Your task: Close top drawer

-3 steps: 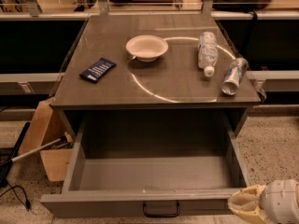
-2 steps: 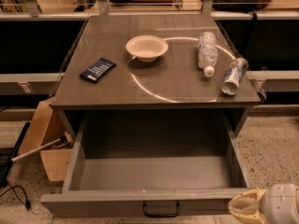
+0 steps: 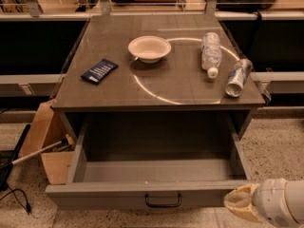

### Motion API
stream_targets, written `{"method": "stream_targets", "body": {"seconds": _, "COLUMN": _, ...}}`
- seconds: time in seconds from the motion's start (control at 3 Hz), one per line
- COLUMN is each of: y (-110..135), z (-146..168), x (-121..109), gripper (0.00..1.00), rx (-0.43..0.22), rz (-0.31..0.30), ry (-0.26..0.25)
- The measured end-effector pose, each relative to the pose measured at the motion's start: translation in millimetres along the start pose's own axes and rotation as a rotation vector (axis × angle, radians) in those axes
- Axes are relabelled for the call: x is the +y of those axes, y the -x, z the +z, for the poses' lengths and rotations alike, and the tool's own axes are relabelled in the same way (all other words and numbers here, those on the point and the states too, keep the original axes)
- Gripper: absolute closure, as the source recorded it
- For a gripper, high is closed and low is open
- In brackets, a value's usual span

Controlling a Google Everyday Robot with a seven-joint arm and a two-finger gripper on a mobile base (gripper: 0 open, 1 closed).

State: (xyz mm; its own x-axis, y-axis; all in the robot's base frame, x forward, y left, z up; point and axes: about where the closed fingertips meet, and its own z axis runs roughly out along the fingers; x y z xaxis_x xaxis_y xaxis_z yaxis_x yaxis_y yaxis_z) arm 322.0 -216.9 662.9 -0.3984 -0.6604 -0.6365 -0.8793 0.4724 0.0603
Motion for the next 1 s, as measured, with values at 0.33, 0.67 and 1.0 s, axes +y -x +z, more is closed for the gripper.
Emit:
{"method": "stream_targets", "body": {"seconds": 0.33, "y": 20.2, "z": 7.4, "x": -23.6, "gripper": 1.0, "rx": -0.002, "rz": -0.03, "ry": -0.027}}
{"method": "stream_targets", "body": {"seconds": 0.67, "y": 39.8, "z": 8.9, "x": -43.5, "gripper": 1.0, "rx": -0.004, "rz": -0.051, "ry": -0.05}}
{"method": "stream_targets", "body": {"seconds": 1.0, "y": 70.6, "z": 7.3, "x": -64.4, "gripper": 1.0, "rx": 0.018, "rz": -0.084, "ry": -0.056}}
